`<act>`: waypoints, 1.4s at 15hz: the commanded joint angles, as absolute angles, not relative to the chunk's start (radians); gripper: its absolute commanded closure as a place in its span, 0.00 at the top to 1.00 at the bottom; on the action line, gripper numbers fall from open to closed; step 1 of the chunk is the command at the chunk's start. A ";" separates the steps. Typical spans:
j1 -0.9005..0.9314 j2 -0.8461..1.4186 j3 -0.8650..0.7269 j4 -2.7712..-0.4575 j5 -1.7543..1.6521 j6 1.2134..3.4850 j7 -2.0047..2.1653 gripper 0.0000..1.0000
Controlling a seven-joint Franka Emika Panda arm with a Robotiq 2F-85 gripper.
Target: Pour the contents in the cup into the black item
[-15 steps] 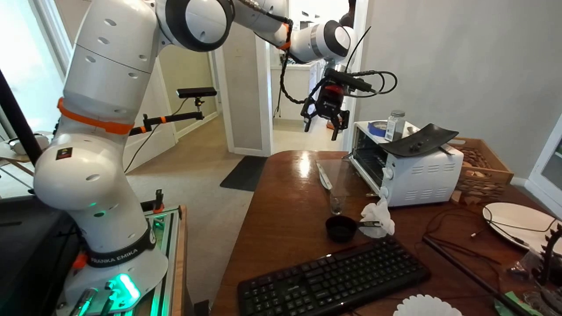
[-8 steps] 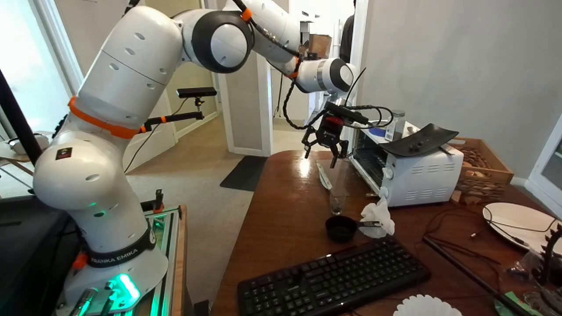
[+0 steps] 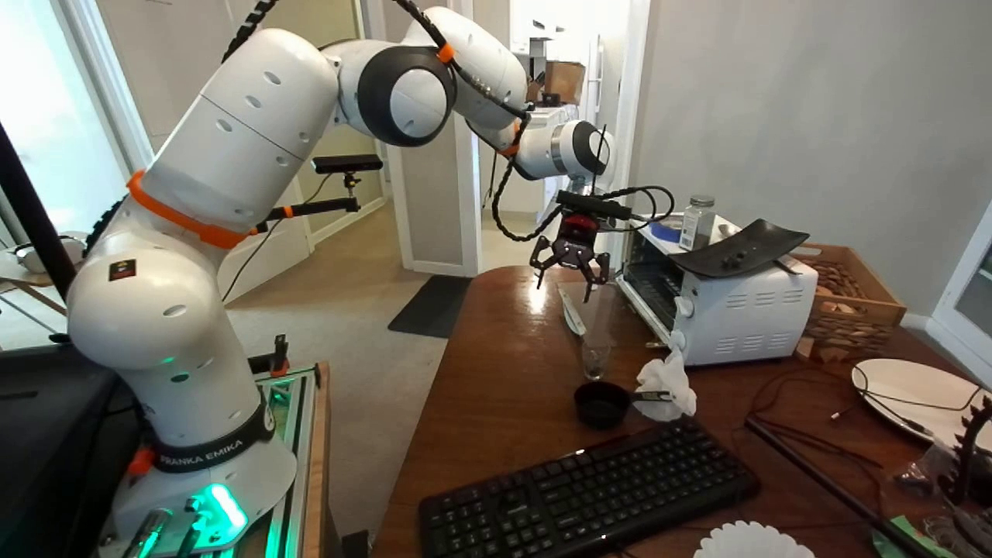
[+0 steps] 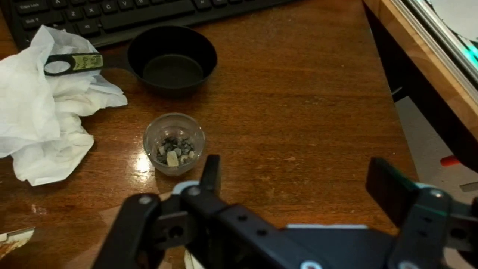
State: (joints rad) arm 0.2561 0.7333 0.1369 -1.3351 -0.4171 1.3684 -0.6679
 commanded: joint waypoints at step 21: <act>0.276 0.836 0.088 -1.333 -0.584 1.499 -0.619 1.00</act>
